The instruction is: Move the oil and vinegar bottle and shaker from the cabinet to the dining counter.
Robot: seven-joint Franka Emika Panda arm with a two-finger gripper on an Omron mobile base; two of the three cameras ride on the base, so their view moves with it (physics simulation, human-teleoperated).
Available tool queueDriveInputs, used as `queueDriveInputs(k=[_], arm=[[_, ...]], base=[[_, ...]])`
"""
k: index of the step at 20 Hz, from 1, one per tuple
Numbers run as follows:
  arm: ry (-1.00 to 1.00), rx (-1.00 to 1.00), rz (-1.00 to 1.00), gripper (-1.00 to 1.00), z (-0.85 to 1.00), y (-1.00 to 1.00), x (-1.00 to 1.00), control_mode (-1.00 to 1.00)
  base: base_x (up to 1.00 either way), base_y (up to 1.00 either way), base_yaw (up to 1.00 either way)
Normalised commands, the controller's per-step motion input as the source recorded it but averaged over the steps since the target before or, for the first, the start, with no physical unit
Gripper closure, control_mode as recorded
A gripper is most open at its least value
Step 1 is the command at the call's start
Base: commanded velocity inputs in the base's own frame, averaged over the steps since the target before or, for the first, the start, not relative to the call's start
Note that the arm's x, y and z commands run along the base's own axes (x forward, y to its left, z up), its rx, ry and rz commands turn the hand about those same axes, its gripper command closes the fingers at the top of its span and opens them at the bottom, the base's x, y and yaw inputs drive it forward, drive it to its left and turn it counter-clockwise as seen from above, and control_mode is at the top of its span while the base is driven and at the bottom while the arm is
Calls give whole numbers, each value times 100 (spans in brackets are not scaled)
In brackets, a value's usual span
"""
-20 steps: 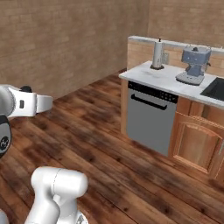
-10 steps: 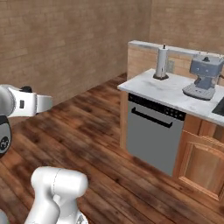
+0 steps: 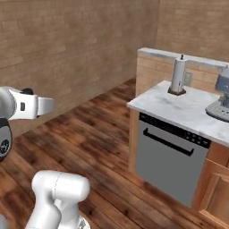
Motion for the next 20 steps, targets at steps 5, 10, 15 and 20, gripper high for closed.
queueDriveInputs(k=[5, 10, 15, 20], arm=[[0, 0, 0, 100, 0, 0, 0, 100], [0, 0, 0, 100, 0, 0, 0, 100], [0, 0, 0, 100, 0, 0, 0, 100], [0, 0, 0, 100, 0, 0, 0, 100]], base=[[93, 42, -5], [94, 38, -7], [94, 35, -8], [94, 34, -7]])
